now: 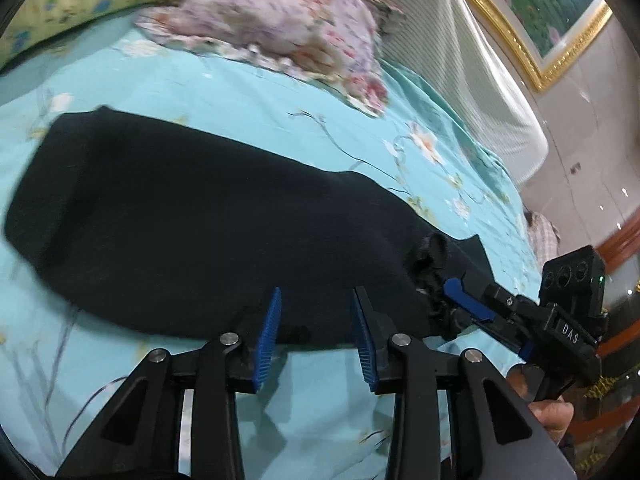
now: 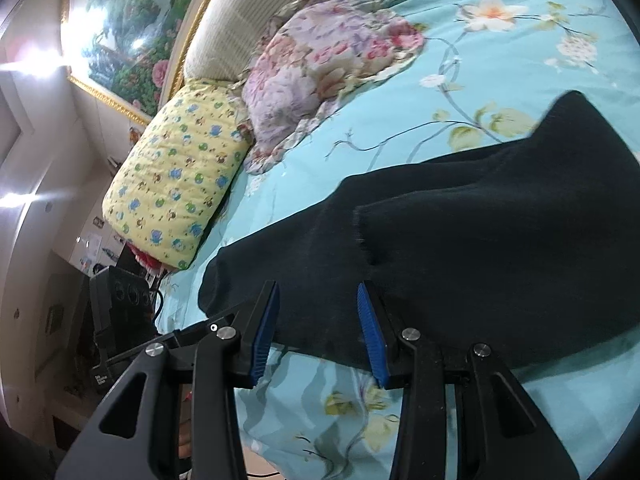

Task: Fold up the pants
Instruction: 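Open both grippers and release the folded pants onto the sheet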

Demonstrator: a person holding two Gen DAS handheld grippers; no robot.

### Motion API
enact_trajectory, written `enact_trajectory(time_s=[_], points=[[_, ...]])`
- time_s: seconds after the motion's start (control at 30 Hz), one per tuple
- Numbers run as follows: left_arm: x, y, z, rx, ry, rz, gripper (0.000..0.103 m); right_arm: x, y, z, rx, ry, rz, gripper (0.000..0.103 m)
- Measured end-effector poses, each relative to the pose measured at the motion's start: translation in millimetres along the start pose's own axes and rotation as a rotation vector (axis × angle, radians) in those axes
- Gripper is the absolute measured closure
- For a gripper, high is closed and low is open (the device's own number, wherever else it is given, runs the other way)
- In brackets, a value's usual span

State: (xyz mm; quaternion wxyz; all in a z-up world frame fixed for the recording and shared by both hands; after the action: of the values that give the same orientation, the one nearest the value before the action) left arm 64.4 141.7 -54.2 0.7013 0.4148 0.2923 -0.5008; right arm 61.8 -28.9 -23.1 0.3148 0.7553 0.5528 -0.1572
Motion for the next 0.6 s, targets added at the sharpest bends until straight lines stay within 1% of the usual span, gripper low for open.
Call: enact_trajectory(time_s=[0.2,0.27,0.37,0.5,0.6], points=[[-19.9,-15.3,-28.2,-0.069,0.009,0.027,0.066,20.0,2.1,-23.9,-0.071,-0.017,-0.046,0.061],[-26.5,-20.5,-37.2,-0.096,0.014,0.039,0.063,25.9,3.1,-30.7,-0.089,-0.018,-0.060,0.061],[-37.1,-29.4,-53.5,-0.142,0.022,0.055,0.062,35.7,5.3,-42.9,-0.127,-0.028,-0.084,0.061],[-49.3,-39.4,-75.8,-0.206,0.033,0.076,0.060,49.1,8.9,-58.9,-0.175,-0.034,-0.113,0.056],[-57.2,-44.7,-93.2,-0.265,0.029,0.089,0.058,59.0,11.9,-69.9,-0.213,-0.044,-0.133,0.056]])
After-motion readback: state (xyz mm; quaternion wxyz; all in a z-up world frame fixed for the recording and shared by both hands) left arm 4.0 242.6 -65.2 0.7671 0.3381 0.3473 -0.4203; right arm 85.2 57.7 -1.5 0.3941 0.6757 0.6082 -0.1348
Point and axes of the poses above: each gripper's, at about its wrist camera, not at the fingertips, and x roughly the way its jaws point, z to its right, y to its top, the point moved 8 cm from there along x, roughly the way its jaws point, and after that the axes turned 15 degrees about -z, right-handed, at the moved point
